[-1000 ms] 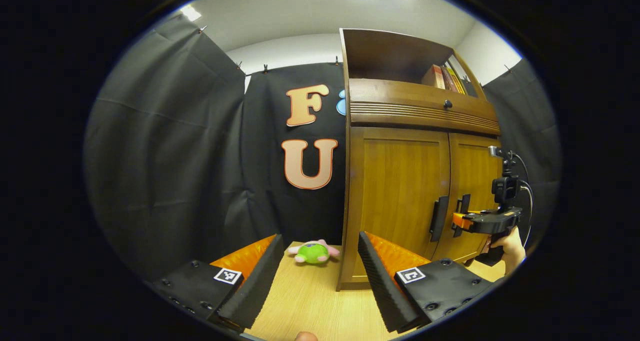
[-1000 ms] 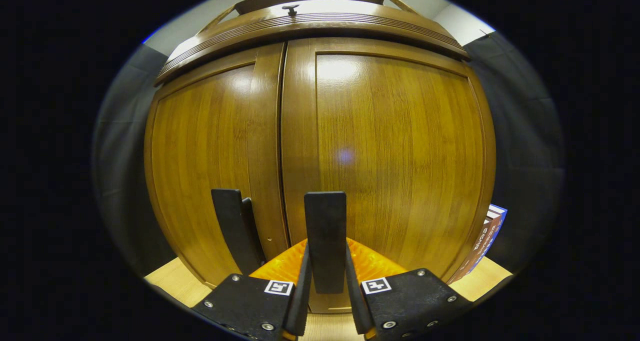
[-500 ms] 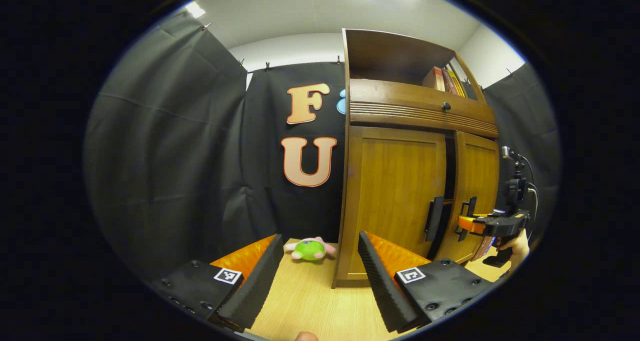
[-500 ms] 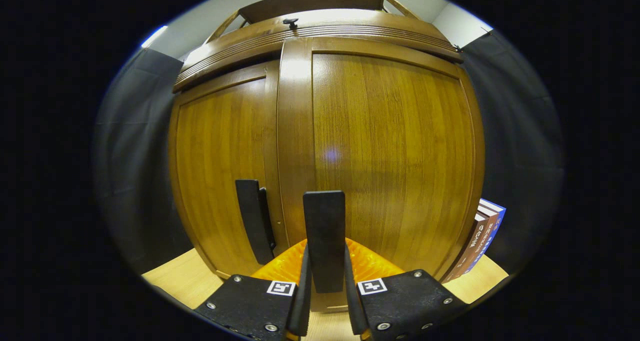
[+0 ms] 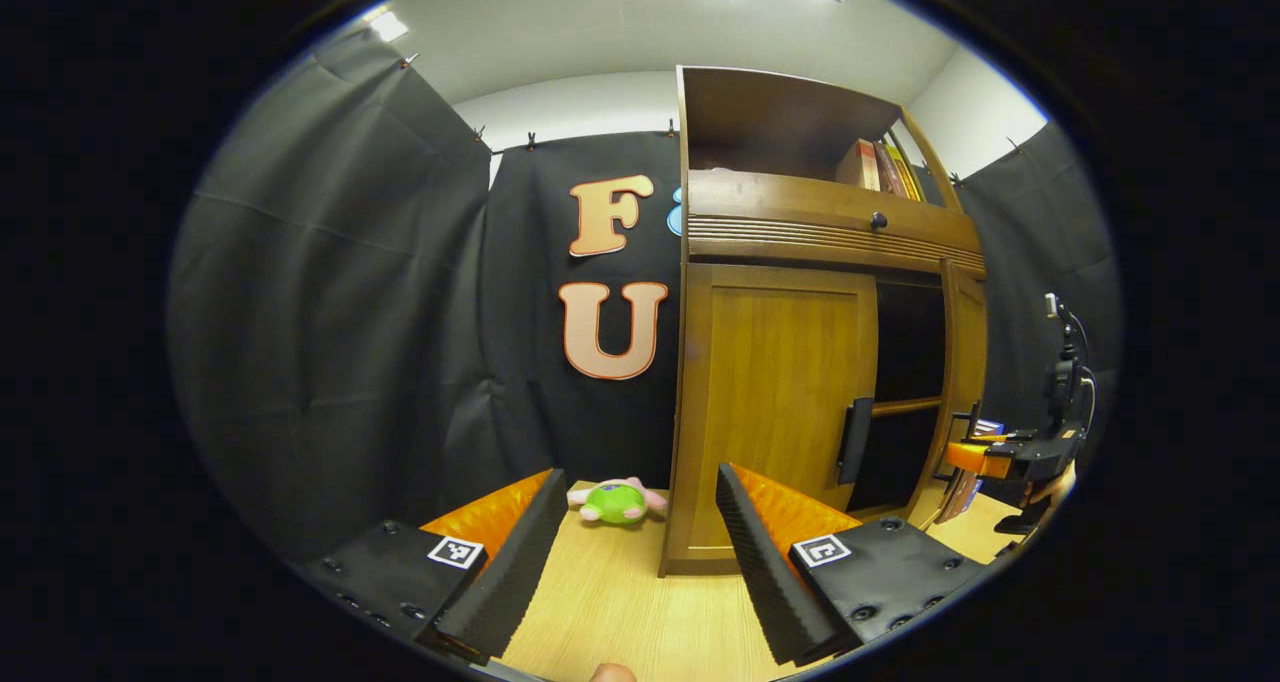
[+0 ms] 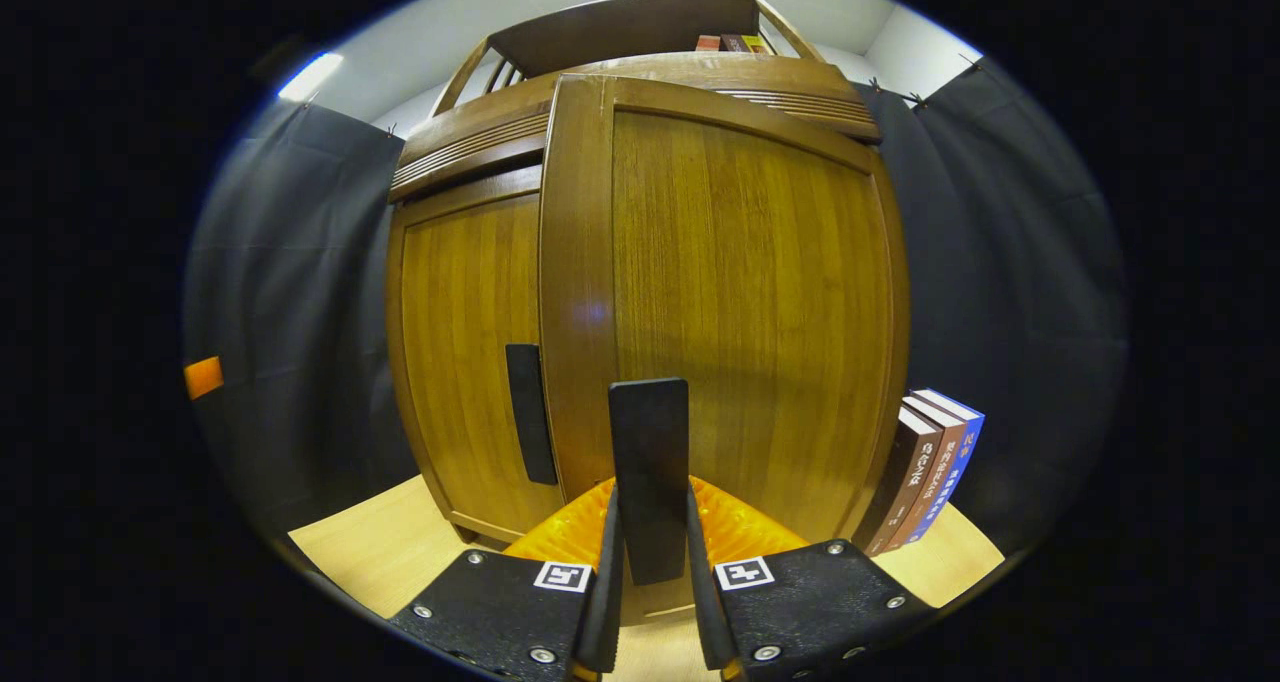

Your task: Open the right door of the double-door shoe cabinet with the right hand, and open the left door with the left hand.

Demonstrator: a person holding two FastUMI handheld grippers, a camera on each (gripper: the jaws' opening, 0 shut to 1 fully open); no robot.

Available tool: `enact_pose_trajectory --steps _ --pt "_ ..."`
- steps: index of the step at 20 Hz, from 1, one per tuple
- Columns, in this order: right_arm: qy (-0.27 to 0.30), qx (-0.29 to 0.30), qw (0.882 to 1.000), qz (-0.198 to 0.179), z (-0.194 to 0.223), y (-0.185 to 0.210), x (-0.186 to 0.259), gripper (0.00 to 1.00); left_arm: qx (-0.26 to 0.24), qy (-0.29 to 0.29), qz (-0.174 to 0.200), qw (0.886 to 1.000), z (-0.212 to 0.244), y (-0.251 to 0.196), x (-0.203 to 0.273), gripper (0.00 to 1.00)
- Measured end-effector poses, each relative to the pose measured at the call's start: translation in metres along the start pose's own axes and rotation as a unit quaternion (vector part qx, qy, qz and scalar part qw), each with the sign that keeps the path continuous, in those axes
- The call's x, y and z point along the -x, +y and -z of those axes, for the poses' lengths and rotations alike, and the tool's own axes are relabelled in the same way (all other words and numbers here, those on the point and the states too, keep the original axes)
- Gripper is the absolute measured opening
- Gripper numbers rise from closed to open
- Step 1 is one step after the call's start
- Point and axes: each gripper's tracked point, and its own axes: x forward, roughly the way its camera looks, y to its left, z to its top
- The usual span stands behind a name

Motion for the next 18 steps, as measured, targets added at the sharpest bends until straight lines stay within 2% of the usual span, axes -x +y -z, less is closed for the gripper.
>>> enact_pose_trajectory --steps 9,10,12,14,15,16,17,18 --pt "-0.004 0.013 1.000 0.012 -0.001 -0.031 0.047 0.30 -0.001 -0.006 0.017 1.000 -0.007 -0.021 0.008 0.95" --pt "-0.004 0.014 1.000 0.015 -0.001 -0.035 0.051 0.39 -0.001 -0.006 0.020 1.000 -0.008 -0.023 0.009 0.96" --pt "-0.002 0.014 1.000 0.023 0.000 -0.046 0.061 0.18 -0.002 -0.005 0.023 1.000 -0.008 -0.026 0.010 0.96" --pt "-0.003 0.014 0.999 0.033 0.001 -0.055 0.071 0.27 -0.003 -0.005 0.026 1.000 -0.008 -0.030 0.013 0.96" --pt "-0.003 0.016 0.999 0.039 0.001 -0.062 0.075 0.25 -0.003 -0.006 0.028 1.000 -0.009 -0.033 0.014 0.95" --pt "-0.004 0.018 0.999 0.047 0.000 -0.068 0.080 0.16 -0.003 -0.007 0.030 1.000 -0.010 -0.035 0.015 0.96" --pt "-0.005 0.022 0.998 0.055 0.000 -0.074 0.085 0.23 -0.003 -0.008 0.033 0.999 -0.011 -0.038 0.015 0.96" --pt "-0.004 0.026 0.998 0.063 0.001 -0.082 0.089 0.17 -0.003 -0.008 0.035 0.999 -0.011 -0.041 0.015 0.96"
